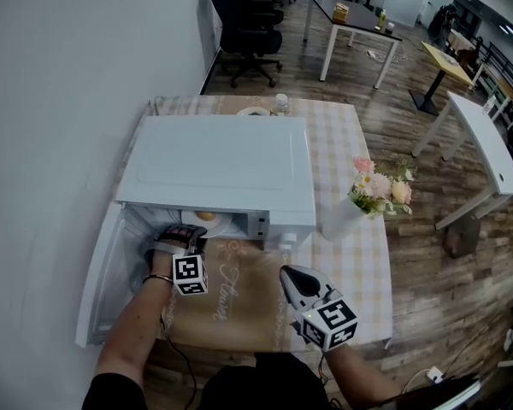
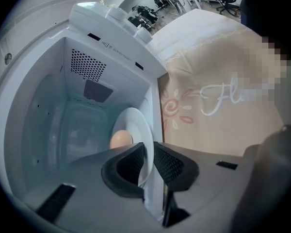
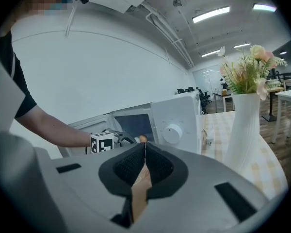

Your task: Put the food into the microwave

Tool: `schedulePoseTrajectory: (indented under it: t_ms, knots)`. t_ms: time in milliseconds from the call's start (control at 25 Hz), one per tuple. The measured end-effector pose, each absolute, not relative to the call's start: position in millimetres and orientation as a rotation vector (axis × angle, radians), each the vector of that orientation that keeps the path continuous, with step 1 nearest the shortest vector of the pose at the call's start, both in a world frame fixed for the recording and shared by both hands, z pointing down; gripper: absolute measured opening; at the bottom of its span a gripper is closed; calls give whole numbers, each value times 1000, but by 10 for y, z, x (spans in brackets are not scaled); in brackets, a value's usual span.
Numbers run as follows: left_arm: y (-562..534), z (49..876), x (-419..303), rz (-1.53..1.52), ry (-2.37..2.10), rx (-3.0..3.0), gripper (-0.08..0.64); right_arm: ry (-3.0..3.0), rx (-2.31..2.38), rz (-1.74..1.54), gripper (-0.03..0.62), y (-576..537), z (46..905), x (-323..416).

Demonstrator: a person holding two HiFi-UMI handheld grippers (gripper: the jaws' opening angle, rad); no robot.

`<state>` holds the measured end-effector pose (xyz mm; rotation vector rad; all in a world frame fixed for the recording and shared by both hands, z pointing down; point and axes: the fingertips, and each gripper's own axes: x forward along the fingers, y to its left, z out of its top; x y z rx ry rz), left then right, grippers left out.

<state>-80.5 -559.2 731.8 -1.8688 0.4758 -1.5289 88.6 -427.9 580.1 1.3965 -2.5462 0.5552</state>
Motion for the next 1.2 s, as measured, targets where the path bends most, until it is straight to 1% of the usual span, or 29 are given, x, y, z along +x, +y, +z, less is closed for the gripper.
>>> schedulePoseTrajectory:
  t_ms: [320, 440, 520, 600, 640, 720, 880, 1200]
  knots:
    - [-5592, 7280, -858, -1538, 453, -1929, 72, -2582, 1359, 575, 9, -4152, 5562, 823]
    - [-5512, 7235, -847, -1538, 439, -1960, 116, -2587, 1351, 563, 9, -4112, 5505, 782]
    - [-5444, 7182, -814, -1518, 428, -1962, 115, -2593, 1362, 557, 9, -4116, 5450, 784]
    - [-5413, 7181, -795, -1522, 410, -1952, 102, -2598, 1370, 536, 9, -4140, 5401, 789]
    - [-5414, 7203, -802, -1535, 402, -1947, 66, -2601, 1370, 523, 9, -4149, 5382, 787]
    - [-5443, 7233, -830, -1548, 404, -1941, 45, -2601, 1367, 496, 9, -4160, 5359, 784]
    - [-5532, 7208, -849, -1523, 436, -1957, 37, -2601, 1349, 481, 9, -4214, 5389, 776]
    - [-5690, 7252, -906, -1568, 458, -1968, 35, -2611, 1335, 513, 9, -4281, 5467, 783]
